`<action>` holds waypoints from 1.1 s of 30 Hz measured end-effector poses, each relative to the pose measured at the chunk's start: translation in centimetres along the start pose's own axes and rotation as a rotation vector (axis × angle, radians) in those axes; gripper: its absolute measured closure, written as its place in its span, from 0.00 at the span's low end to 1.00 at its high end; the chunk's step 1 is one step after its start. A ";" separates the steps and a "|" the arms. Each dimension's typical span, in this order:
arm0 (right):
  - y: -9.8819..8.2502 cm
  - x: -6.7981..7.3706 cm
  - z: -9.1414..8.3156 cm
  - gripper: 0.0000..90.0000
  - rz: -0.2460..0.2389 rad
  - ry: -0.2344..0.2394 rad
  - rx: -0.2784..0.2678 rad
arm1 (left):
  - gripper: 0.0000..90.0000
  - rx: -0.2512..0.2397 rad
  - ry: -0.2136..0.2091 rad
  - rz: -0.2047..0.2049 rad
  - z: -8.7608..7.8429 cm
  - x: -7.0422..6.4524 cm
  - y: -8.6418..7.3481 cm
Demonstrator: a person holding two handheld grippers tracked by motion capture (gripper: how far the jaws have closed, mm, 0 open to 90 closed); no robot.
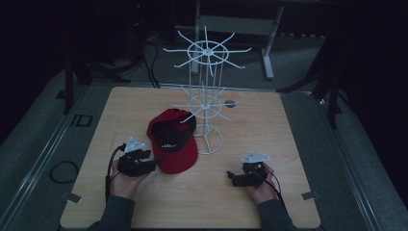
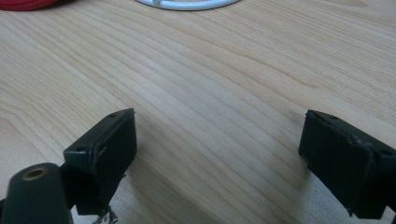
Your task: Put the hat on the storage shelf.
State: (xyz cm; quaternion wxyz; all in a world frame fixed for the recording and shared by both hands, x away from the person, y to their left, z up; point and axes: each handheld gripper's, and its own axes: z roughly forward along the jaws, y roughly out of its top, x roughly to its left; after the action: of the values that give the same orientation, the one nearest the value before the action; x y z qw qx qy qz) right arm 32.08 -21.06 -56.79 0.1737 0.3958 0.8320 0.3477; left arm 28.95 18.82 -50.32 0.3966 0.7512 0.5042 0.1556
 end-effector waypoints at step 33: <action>0.0 0.0 0.0 0.12 0.001 0.000 0.000 | 0.59 0.125 -0.033 -0.046 5.0 -0.2 0.1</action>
State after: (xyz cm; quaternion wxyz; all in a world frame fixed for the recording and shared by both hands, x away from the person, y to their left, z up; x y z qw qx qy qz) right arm 32.08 -21.06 -56.79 0.1736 0.3961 0.8319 0.3477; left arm 32.07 16.47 -53.40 0.3605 0.7653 0.5234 0.1020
